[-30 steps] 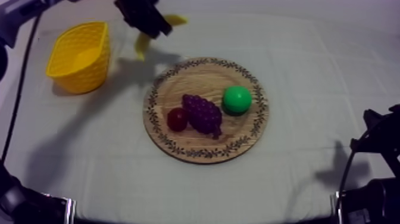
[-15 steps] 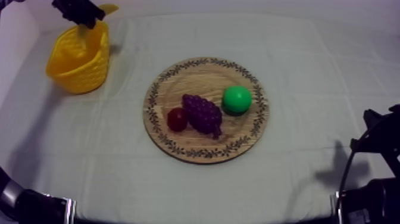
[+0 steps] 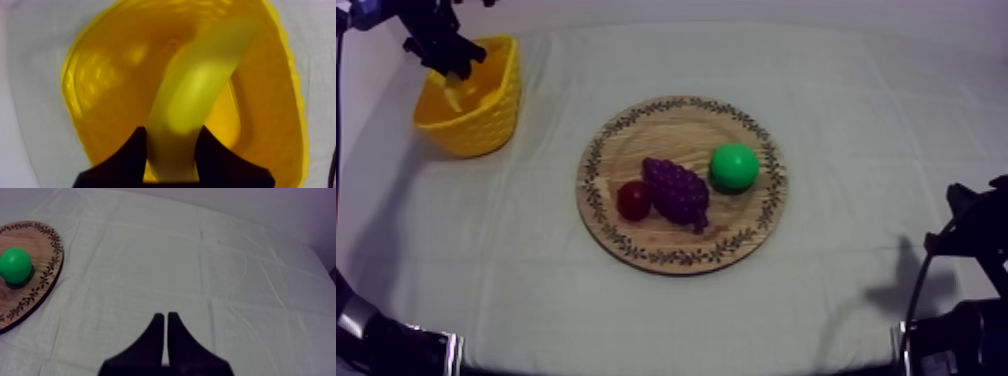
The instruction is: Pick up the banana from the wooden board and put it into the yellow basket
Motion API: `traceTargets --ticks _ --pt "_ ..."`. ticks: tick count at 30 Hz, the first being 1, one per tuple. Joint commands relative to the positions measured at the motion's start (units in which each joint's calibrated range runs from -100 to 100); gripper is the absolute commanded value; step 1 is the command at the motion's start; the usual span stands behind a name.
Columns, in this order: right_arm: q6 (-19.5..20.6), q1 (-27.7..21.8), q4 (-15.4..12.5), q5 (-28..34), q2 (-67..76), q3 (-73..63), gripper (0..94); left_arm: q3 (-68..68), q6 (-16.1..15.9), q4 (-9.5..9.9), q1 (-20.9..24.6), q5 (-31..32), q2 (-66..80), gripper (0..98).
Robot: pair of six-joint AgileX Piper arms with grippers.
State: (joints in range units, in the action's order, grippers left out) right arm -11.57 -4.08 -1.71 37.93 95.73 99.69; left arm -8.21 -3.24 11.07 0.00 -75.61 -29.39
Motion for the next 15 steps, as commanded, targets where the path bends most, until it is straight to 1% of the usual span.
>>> traceTargets --ticks 1,8,12,15 --pt "0.0 0.0 0.0 0.0 0.0 0.0 0.3 0.5 0.2 -0.22 0.3 1.3 -0.5 37.8" --pt "0.0 0.0 0.0 0.0 0.0 0.0 0.3 1.3 1.2 -0.35 0.5 3.0 -0.9 41.9" --pt "0.0 0.0 0.0 0.0 0.0 0.0 0.3 1.4 1.3 -0.96 0.7 3.9 -1.0 48.3" --pt "0.0 0.0 0.0 0.0 0.0 0.0 0.3 2.2 1.2 -1.56 0.9 5.4 -1.0 51.2"
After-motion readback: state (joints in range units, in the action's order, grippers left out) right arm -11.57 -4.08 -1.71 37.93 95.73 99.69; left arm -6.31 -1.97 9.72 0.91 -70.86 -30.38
